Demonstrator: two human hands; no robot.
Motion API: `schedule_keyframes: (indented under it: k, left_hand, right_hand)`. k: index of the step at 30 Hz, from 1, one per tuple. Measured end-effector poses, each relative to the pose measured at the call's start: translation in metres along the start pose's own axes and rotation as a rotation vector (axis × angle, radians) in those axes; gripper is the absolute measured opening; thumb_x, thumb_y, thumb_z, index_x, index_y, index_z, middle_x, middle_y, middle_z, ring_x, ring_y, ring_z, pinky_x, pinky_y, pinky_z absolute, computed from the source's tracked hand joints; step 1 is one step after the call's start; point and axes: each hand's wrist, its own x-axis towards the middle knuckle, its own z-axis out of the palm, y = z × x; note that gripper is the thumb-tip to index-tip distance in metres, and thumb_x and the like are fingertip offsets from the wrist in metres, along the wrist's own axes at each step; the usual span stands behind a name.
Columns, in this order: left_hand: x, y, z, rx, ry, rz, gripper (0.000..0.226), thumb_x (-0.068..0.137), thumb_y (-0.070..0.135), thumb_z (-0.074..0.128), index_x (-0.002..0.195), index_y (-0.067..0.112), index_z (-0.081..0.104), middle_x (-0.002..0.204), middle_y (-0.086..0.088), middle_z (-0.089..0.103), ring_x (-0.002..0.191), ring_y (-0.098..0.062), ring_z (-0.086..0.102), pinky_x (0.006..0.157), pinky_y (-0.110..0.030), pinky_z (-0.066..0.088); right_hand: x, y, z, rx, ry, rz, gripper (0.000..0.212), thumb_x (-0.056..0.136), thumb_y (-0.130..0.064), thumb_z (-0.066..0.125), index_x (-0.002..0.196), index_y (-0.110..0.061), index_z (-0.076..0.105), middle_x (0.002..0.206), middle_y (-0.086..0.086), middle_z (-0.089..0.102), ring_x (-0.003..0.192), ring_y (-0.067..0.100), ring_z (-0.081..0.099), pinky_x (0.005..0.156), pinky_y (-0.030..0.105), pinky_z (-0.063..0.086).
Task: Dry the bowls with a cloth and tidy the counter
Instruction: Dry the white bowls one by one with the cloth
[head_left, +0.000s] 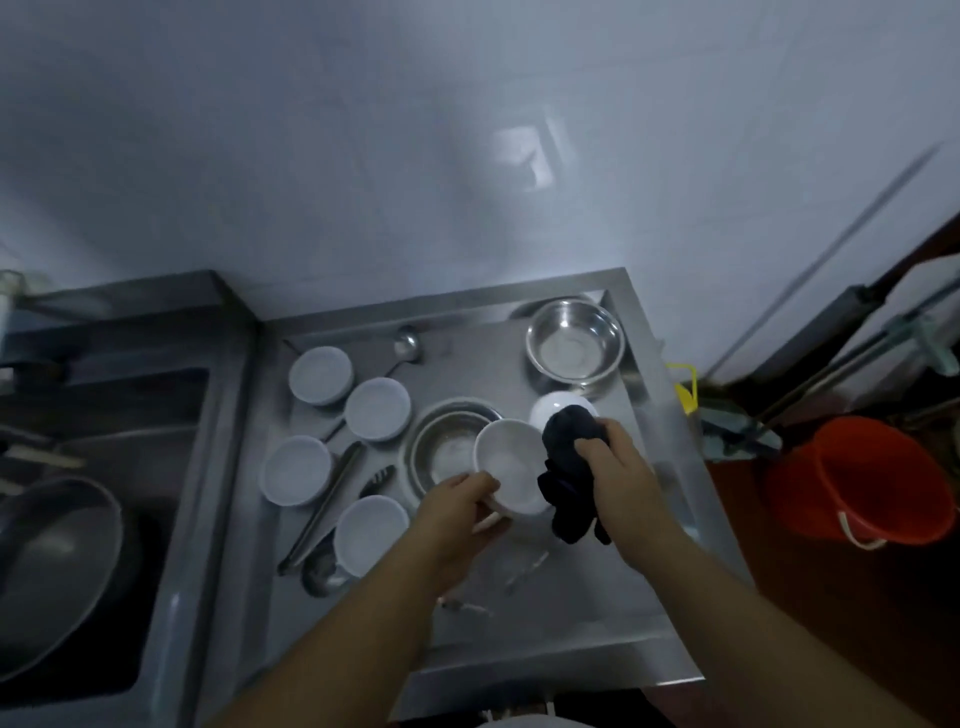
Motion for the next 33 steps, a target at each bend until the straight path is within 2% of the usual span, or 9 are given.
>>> schedule_keyframes:
  k: [2,5,11,14,16,21,24,29,33]
  left_hand:
    - [-0.019,0.018,-0.02,-0.089,-0.041,0.046,0.03,0.098,0.006,0.058,0.125,-0.003,0.066,0.113,-0.024,0.071,0.108,-0.037,0.069,0.098,-0.053,0.06]
    - [-0.05,0.043,-0.046,-0.155,-0.124,0.152,0.042,0.091,0.007,0.063,0.132,-0.001,0.063,0.114,-0.024,0.075,0.105,-0.039,0.073,0.088,-0.05,0.064]
    - [-0.112,0.091,-0.102,-0.09,-0.285,0.332,0.068,0.083,0.015,0.067,0.147,0.002,0.049,0.141,-0.032,0.06,0.128,-0.046,0.063,0.103,-0.05,0.056]
    - [-0.135,0.109,-0.126,-0.072,-0.364,0.381,0.062,0.093,0.032,0.068,0.148,0.009,0.054,0.145,-0.025,0.061,0.121,-0.035,0.067,0.096,-0.042,0.057]
    - [-0.145,0.12,-0.141,-0.078,-0.385,0.388,0.061,0.1,0.046,0.063,0.148,0.009,0.058,0.146,-0.023,0.061,0.134,-0.039,0.061,0.113,-0.051,0.049]
    - [-0.163,0.134,-0.153,-0.07,-0.4,0.401,0.086,0.086,0.066,0.066,0.149,0.008,0.055,0.144,-0.025,0.062,0.136,-0.044,0.058,0.112,-0.057,0.048]
    - [-0.17,0.138,-0.155,-0.18,-0.464,0.368,0.077,0.094,0.066,0.05,0.145,0.009,0.059,0.143,-0.027,0.063,0.134,-0.042,0.06,0.113,-0.054,0.046]
    - [-0.181,0.145,-0.148,-0.294,-0.522,0.403,0.073,0.091,0.06,0.054,0.142,0.009,0.061,0.14,-0.024,0.066,0.13,-0.039,0.065,0.117,-0.055,0.043]
    - [-0.183,0.15,-0.14,-0.254,-0.453,0.52,0.07,0.09,0.055,0.054,0.142,0.009,0.06,0.137,-0.022,0.068,0.129,-0.038,0.065,0.115,-0.058,0.045]
  right_hand:
    - [-0.012,-0.023,0.027,-0.044,-0.058,-0.11,0.016,0.089,-0.037,0.062,0.105,-0.036,0.063,0.095,-0.005,0.069,0.078,0.013,0.064,0.063,0.031,0.051]
    - [-0.033,-0.052,0.062,-0.286,-0.101,-0.344,0.04,0.094,-0.031,0.074,0.128,-0.038,0.056,0.106,-0.023,0.066,0.096,-0.001,0.066,0.08,0.026,0.059]
    - [-0.074,-0.097,0.127,-0.416,-0.124,-0.643,0.052,0.087,-0.045,0.074,0.134,-0.046,0.052,0.113,-0.019,0.069,0.101,0.005,0.067,0.086,0.032,0.059]
    - [-0.09,-0.119,0.148,-0.366,-0.095,-0.696,0.05,0.087,-0.047,0.075,0.131,-0.052,0.053,0.11,-0.03,0.067,0.101,-0.006,0.064,0.08,0.013,0.054]
    - [-0.1,-0.132,0.159,-0.342,-0.098,-0.721,0.048,0.085,-0.049,0.075,0.128,-0.054,0.054,0.11,-0.034,0.065,0.101,-0.008,0.064,0.079,0.008,0.051]
    - [-0.122,-0.152,0.178,-0.256,-0.151,-0.718,0.041,0.085,-0.05,0.063,0.124,-0.06,0.054,0.106,-0.029,0.068,0.095,-0.001,0.068,0.07,0.013,0.054]
    - [-0.13,-0.161,0.182,-0.269,-0.221,-0.732,0.044,0.086,-0.045,0.057,0.127,-0.061,0.055,0.108,-0.028,0.07,0.097,-0.001,0.067,0.073,0.009,0.05]
    - [-0.13,-0.18,0.184,-0.481,-0.217,-0.874,0.044,0.097,-0.027,0.066,0.134,-0.05,0.062,0.109,-0.027,0.071,0.103,-0.002,0.066,0.083,0.009,0.048]
    - [-0.128,-0.197,0.185,-0.629,-0.224,-0.951,0.03,0.102,-0.019,0.061,0.125,-0.034,0.071,0.106,-0.014,0.075,0.097,0.008,0.067,0.083,0.026,0.053]
